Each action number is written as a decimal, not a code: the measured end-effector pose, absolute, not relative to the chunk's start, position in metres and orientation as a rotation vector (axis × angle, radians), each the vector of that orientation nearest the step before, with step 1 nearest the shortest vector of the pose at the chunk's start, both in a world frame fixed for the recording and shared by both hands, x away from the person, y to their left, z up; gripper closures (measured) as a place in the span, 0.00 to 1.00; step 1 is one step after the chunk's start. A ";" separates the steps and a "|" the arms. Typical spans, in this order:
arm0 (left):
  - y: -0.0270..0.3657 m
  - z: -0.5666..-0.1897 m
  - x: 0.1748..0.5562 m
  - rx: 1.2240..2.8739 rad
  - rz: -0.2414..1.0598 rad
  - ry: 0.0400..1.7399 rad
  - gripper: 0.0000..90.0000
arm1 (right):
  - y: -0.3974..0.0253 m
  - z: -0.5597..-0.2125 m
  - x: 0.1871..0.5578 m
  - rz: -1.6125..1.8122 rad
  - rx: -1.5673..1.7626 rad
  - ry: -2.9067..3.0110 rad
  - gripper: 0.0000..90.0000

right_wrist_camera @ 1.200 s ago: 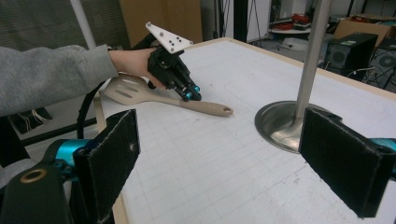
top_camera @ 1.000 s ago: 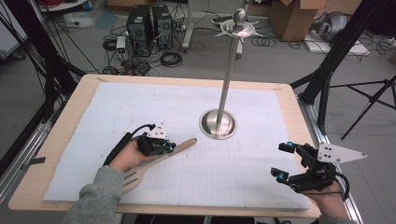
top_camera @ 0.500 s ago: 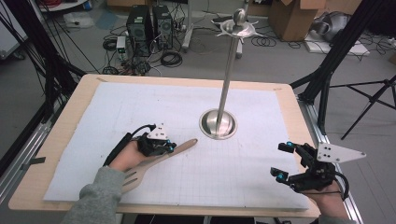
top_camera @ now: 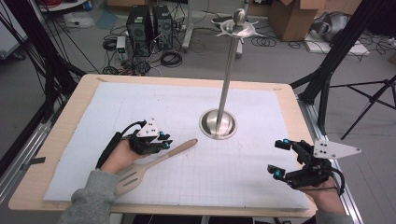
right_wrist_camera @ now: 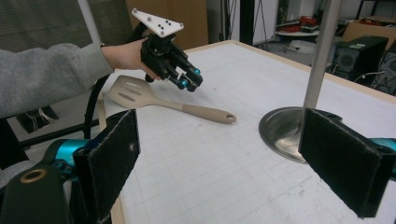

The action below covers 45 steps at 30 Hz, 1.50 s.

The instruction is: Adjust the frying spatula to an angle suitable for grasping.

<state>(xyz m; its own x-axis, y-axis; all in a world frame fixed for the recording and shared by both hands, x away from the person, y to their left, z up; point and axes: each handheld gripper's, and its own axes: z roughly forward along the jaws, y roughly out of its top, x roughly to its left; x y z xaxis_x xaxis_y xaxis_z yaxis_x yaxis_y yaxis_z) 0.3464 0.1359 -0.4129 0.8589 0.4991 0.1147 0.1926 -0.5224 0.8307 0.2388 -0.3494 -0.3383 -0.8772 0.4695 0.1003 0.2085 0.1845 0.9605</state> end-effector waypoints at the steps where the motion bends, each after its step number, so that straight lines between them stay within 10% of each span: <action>1: 0.138 -0.411 0.346 2.109 0.441 0.509 0.76 | -0.349 -0.338 0.240 1.764 0.655 2.241 0.13; 18: 0.157 -0.393 0.332 2.018 0.512 0.590 0.19 | -0.332 -0.339 0.256 1.785 0.600 2.286 0.13; 45: 0.177 -0.374 0.302 1.947 0.512 0.600 0.18 | -0.309 -0.340 0.280 1.813 0.547 2.329 0.13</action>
<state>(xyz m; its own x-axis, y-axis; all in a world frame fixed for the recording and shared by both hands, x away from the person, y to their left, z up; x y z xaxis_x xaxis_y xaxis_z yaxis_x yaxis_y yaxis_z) 0.3016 0.1773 -0.3743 0.7877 0.6089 0.0936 0.1880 -0.3823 0.9047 0.2804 -0.3087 -0.3401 -0.9241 0.3659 0.1104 0.1968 0.2081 0.9581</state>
